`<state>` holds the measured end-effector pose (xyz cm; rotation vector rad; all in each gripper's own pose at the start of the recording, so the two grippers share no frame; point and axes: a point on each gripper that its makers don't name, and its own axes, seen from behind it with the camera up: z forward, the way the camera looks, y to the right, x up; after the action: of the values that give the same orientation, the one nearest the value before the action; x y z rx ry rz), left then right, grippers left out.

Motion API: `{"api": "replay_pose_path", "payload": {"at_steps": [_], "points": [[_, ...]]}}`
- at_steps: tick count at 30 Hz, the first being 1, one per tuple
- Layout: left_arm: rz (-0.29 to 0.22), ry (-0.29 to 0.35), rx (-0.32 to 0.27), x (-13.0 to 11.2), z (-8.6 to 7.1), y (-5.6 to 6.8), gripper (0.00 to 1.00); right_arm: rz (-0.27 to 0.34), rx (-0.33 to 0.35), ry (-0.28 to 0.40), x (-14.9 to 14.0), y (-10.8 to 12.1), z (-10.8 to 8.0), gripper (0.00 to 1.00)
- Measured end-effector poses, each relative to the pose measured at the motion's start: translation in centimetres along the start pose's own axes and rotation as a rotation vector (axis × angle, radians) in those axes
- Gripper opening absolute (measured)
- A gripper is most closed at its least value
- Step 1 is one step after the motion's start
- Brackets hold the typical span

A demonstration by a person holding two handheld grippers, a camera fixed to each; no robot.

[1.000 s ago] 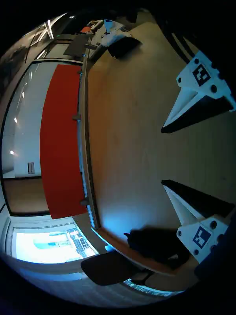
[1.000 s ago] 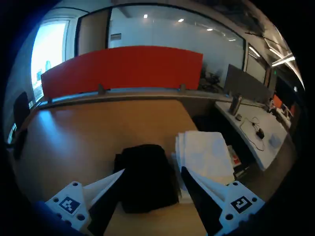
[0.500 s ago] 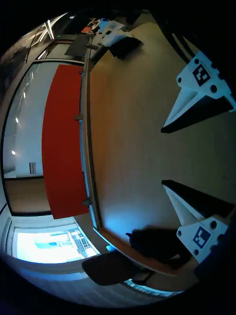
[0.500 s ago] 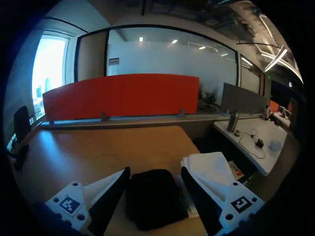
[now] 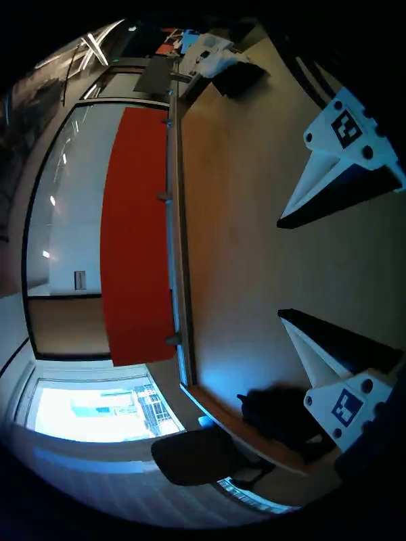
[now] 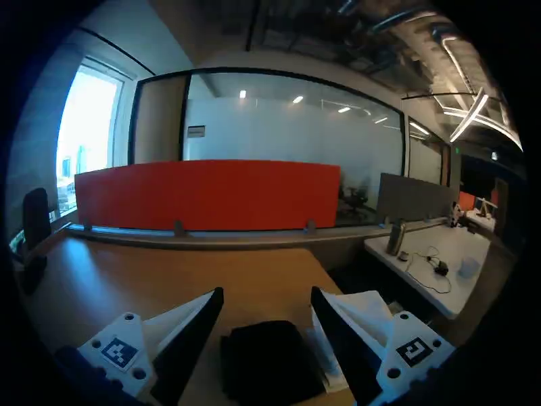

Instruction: Fold towel

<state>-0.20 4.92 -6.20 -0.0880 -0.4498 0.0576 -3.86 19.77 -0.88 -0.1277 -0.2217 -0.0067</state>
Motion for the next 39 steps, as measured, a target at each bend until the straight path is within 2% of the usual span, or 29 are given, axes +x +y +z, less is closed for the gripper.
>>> {"api": "replay_pose_path", "payload": {"at_steps": [6, 16, 21, 30, 39], "points": [[-0.009, 0.067, 0.017, 2.3, 0.4, -0.9, 0.87, -0.022, 0.009, 0.005, -0.1, -0.6, -0.1, 1.00], [-0.060, 0.189, 0.063, 7.0, 0.7, -3.3, 0.88, -0.029, 0.029, 0.014, 1.0, -2.3, -0.3, 1.00], [-0.082, 0.239, 0.069, 9.1, 0.8, -4.0, 0.87, -0.040, 0.046, 0.029, 1.9, -3.7, -0.4, 1.00], [-0.078, 0.275, 0.051, 10.7, 1.3, -3.7, 0.87, -0.045, 0.083, 0.066, 4.1, -7.4, -0.7, 1.00], [-0.094, 0.295, 0.029, 11.3, 1.5, -3.6, 0.87, -0.051, 0.129, 0.107, 6.1, -12.4, -1.2, 1.00]]}}
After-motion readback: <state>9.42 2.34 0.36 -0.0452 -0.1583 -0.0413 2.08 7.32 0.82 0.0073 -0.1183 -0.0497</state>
